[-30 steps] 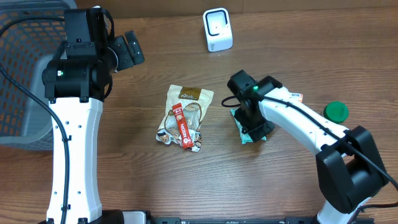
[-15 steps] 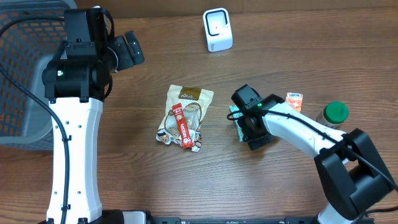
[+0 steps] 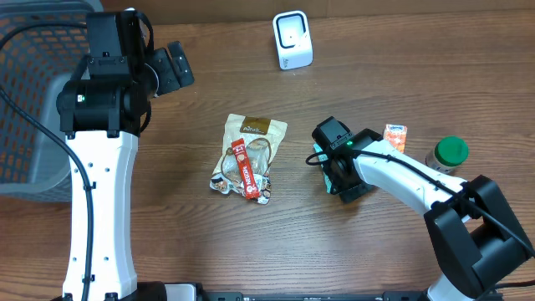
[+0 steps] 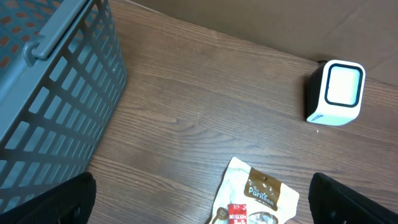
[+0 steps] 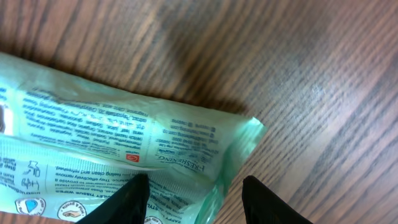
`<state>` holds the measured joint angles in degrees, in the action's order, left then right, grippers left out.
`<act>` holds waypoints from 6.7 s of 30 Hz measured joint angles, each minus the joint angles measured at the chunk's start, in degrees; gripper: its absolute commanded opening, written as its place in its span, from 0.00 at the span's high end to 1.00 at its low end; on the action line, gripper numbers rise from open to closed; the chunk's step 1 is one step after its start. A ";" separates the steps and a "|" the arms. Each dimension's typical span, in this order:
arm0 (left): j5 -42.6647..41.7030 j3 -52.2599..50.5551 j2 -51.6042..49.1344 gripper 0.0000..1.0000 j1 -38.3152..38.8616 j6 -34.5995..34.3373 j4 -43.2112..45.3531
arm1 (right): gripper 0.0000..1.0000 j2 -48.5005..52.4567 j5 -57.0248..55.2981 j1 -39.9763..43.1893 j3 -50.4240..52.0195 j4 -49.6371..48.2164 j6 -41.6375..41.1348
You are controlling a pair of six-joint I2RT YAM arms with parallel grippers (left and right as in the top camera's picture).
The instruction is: Scan the item barcode
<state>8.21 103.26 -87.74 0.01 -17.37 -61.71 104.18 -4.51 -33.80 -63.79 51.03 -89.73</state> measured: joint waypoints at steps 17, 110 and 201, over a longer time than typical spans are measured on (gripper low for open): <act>0.00 0.00 0.00 0.00 0.00 0.02 0.00 | 0.43 -0.13 -0.87 5.07 -3.02 8.41 20.39; 0.00 0.00 0.00 0.00 0.00 0.02 -0.02 | 0.53 -7.74 10.43 10.36 10.82 -9.75 35.54; 0.00 0.00 0.00 0.00 0.00 0.02 -0.02 | 0.97 21.05 -26.82 5.68 -36.59 -62.60 148.50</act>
<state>8.21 103.26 -87.74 0.01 -17.34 -61.73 125.23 -31.33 -28.12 -100.38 -11.57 58.76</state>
